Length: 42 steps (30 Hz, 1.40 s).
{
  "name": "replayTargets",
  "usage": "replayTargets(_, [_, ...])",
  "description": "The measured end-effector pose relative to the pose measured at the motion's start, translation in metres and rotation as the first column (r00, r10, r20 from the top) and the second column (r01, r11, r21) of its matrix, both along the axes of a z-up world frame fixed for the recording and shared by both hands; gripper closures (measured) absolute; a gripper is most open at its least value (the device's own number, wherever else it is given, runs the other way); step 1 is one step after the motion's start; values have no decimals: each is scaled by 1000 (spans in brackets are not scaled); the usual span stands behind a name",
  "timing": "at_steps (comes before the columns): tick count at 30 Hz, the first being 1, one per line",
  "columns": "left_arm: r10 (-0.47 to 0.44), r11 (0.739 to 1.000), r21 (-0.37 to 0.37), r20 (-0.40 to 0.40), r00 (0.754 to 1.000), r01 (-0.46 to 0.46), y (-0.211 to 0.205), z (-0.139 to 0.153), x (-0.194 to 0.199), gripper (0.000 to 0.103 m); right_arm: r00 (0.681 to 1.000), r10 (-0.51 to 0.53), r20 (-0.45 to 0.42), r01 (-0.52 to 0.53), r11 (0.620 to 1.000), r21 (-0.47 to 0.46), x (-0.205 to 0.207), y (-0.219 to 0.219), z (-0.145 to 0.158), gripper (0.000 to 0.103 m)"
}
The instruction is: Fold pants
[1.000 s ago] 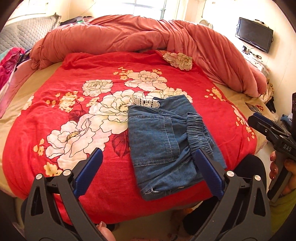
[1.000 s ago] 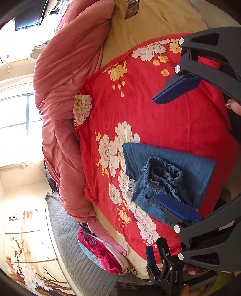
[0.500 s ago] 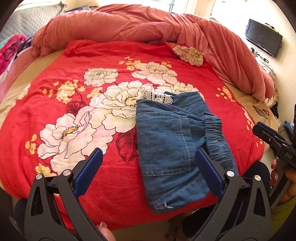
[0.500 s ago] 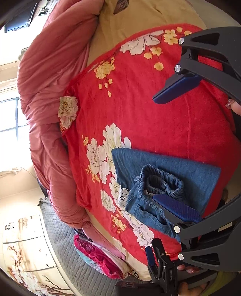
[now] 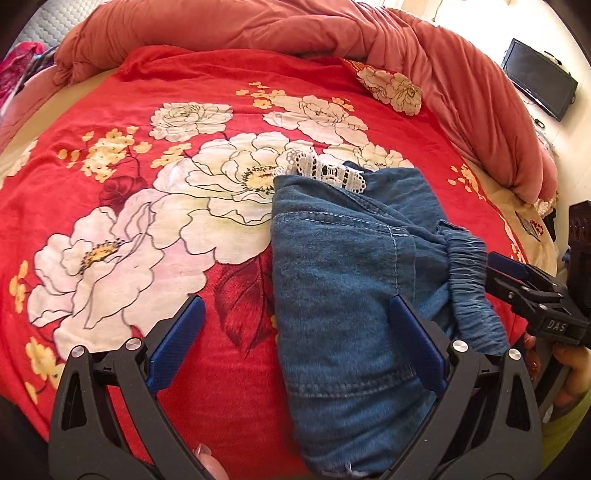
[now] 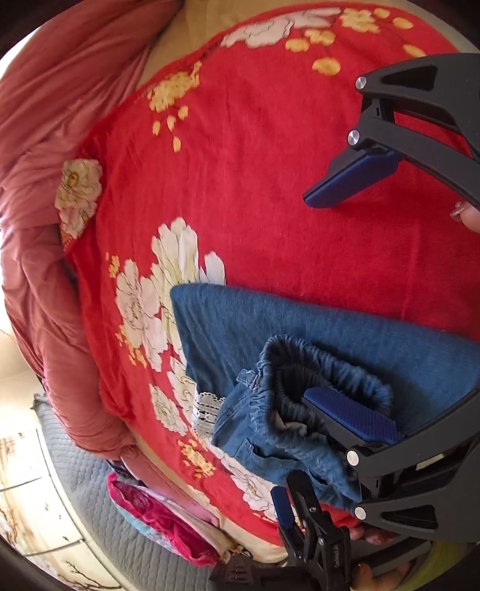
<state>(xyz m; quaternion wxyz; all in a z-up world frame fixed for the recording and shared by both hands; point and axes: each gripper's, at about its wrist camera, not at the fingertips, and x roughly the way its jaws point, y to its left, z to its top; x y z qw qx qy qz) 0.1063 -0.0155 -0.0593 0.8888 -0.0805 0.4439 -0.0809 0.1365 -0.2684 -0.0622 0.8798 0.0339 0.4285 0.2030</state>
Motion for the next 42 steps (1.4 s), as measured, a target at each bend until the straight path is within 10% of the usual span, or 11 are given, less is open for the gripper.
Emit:
replayTargets(9, [-37, 999, -25, -11, 999, 37, -13, -8, 11, 12, 996, 77, -49, -73, 995, 68, 21, 14, -12, 38])
replayTargets(22, [-62, 997, -41, -19, 998, 61, -26, -9, 21, 32, 988, 147, -43, -140, 981, 137, 31, 24, -16, 50])
replayTargets(28, [-68, 997, -39, -20, 997, 67, -29, -9, 20, 45, 983, 181, 1, -179, 972, 151, 24, 31, -15, 76])
replayTargets(42, [-96, 991, -90, 33, 995, 99, -21, 14, 18, 68, 973, 181, 146, -197, 974, 108, 8, 47, 19, 81])
